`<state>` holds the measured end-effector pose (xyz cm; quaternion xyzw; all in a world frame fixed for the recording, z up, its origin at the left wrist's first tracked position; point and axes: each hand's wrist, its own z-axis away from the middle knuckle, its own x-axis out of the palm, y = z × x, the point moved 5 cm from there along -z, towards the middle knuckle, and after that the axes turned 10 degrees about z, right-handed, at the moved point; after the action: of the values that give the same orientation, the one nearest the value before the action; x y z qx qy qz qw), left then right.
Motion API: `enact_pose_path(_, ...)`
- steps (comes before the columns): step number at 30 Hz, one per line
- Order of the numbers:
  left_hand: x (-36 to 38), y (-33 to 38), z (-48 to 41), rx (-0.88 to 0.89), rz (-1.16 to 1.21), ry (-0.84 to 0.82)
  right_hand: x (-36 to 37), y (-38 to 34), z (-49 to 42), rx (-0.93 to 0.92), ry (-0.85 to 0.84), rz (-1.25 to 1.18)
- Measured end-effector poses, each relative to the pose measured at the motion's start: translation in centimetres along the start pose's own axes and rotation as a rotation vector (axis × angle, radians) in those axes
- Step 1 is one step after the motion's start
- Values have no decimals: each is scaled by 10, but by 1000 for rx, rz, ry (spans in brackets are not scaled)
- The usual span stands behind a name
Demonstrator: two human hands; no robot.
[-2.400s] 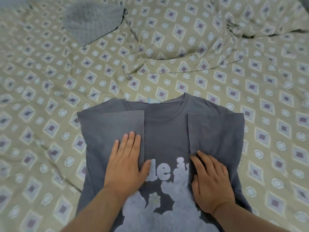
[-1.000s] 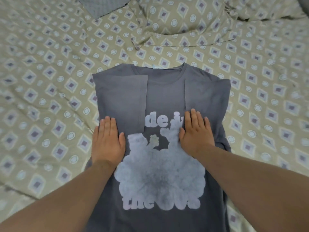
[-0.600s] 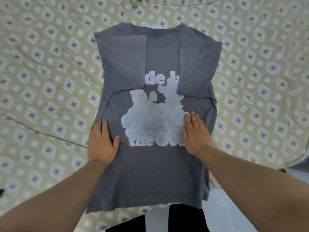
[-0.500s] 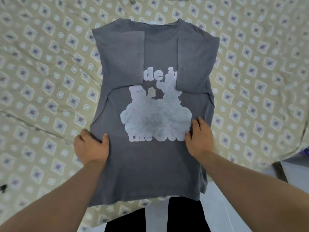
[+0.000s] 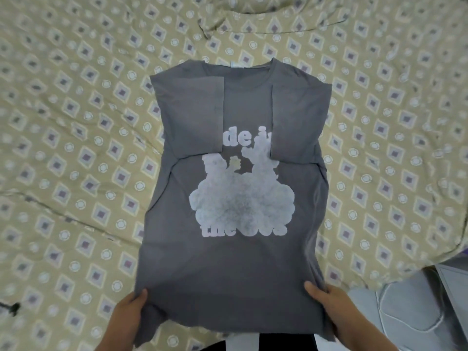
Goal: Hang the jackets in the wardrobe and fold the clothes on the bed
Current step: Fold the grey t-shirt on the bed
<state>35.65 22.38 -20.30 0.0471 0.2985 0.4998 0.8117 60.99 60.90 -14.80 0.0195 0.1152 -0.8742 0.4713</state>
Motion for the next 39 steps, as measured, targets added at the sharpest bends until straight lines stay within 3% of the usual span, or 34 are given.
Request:
enact_pose_path(3, -11, 26, 2, -61, 129, 43, -38, -22, 13, 25, 23, -150)
enact_pose_path(8, 2, 94, 18, -158, 631, -219, -69, -69, 7, 67, -56, -228)
enact_pose_path(12, 14, 158, 16, -62, 878, -205, -79, -125, -17, -5, 30, -534)
enact_pose_path(15, 38, 209, 4, -36, 981, -261, -73, -180, -34, -99, -34, -721)
enact_pose_path(18, 63, 256, -19, 8, 905, -320, -67, -232, -51, -142, -88, -834)
enact_pose_path(21, 85, 286, -49, 130, 711, -327, -62, -267, -75, -220, -15, -683)
enact_pose_path(26, 97, 293, -92, 323, 381, 8, -64, -284, -110, -417, 303, -319)
enact_pose_path(29, 89, 293, -108, 419, 407, 209, -73, -284, -119, -450, 485, -401)
enact_pose_path(33, 83, 328, -114, 518, 474, 387, -84, -308, -119, -508, 558, -608)
enact_pose_path(36, 90, 388, -108, 745, 256, 518, -96, -354, -122, -536, 630, -566)
enact_pose_path(39, 108, 447, -110, 886, 143, 511, -107, -414, -130, -590, 777, -391)
